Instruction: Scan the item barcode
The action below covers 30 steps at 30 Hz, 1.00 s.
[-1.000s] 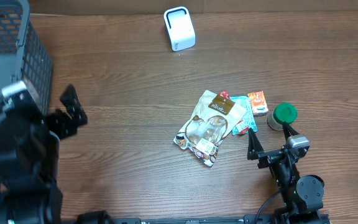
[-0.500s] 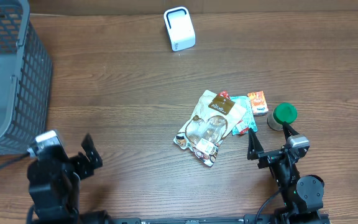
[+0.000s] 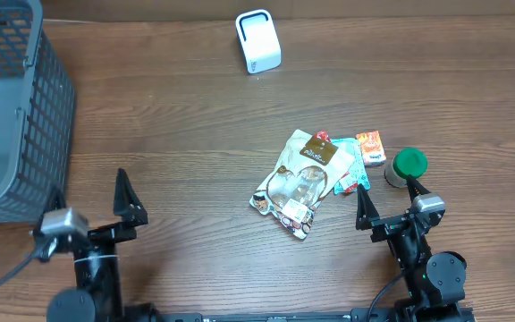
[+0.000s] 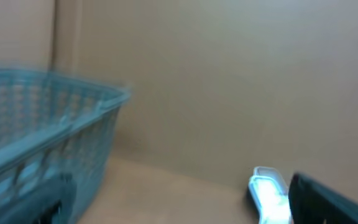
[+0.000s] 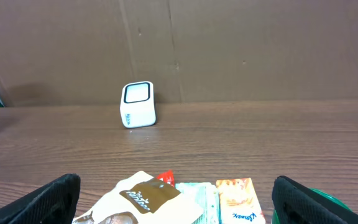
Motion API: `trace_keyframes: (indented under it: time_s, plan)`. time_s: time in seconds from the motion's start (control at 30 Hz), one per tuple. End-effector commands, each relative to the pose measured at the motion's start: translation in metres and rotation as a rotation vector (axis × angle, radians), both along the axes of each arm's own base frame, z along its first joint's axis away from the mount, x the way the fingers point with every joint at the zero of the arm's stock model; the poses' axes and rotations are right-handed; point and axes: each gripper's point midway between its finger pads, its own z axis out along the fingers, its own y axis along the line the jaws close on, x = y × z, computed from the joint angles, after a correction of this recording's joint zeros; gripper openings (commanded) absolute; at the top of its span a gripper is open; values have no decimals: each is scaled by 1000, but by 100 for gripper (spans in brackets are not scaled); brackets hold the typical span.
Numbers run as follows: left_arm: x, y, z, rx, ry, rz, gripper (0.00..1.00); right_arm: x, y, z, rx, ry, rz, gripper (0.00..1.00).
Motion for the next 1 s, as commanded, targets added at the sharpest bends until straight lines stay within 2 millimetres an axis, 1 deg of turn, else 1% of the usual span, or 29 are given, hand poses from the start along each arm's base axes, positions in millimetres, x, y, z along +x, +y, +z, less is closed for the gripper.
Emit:
trace_keyframes:
  time_s: [0.0,0.07,0.13,0.23,0.43,0.6,0.73,0.83,0.97]
  plan:
    - [-6,-11,8,20,-125,-49,100,0,-2,-2,-3,-2,-9,100]
    - [-9,-14,12,20,-195,-64,100,0,-2,-2,-3,-2,-9,100]
    - [-6,-15,7,5,-207,-74,100,0,-2,-2,-3,-2,-9,100]
    - [5,-15,-17,-34,-160,-85,100,0,-2,-2,-3,-2,-9,100]
    - [25,-16,-79,-114,-39,-106,100,0,-2,-2,-3,-2,-9,100]
    - [33,-20,-124,-126,129,-123,100,0,-2,-2,-3,-2,-9,100]
    - [33,-20,-163,-122,291,-114,100,0,-2,-2,-3,-2,-9,100]
    - [33,-28,-162,-13,294,-154,100,0,-2,-2,-3,-2,-9,100]
    - [33,-28,-162,-12,294,-149,100,0,-2,-2,-3,-3,-9,100]
